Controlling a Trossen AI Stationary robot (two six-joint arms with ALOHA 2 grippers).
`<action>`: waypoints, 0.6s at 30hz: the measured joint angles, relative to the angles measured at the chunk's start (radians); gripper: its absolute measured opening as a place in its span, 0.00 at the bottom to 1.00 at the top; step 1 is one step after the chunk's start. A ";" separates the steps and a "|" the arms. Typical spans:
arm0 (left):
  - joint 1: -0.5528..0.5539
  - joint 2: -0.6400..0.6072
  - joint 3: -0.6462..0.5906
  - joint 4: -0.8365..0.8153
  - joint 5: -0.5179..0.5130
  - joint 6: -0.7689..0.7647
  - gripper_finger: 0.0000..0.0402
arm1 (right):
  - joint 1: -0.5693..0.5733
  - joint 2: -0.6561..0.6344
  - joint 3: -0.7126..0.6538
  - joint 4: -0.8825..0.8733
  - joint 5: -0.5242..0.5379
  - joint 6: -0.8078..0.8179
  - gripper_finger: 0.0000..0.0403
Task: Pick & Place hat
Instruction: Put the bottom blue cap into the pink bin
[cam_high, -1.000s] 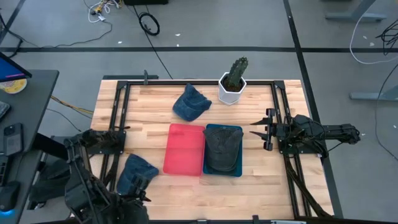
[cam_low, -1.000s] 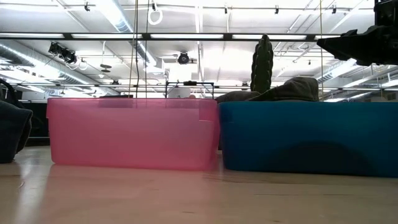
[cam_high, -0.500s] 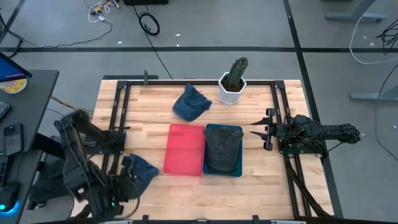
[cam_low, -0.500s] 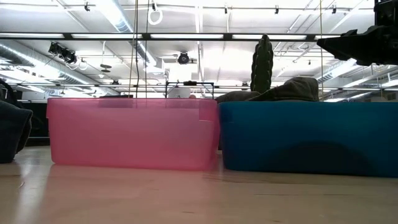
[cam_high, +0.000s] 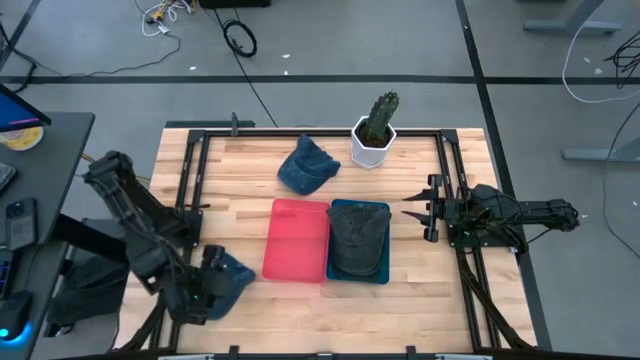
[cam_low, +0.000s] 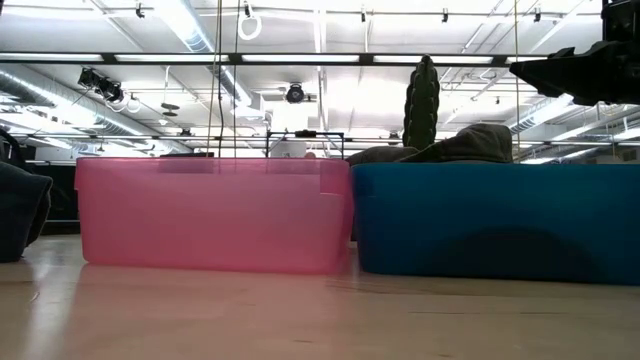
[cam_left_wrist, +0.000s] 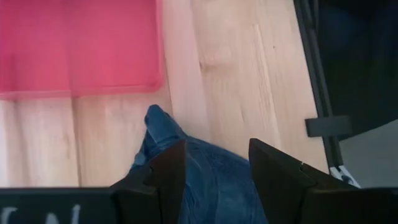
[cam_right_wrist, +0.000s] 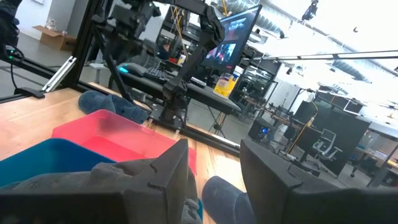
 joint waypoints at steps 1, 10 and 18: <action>0.009 -0.001 -0.018 0.021 0.010 0.014 0.44 | 0.000 0.000 0.000 0.000 0.000 0.000 0.37; 0.120 0.002 -0.156 0.115 0.204 0.027 0.44 | 0.000 0.000 0.000 0.000 0.000 0.000 0.37; 0.138 0.002 -0.221 0.143 0.297 0.005 0.44 | 0.000 0.000 0.000 0.000 0.000 0.000 0.37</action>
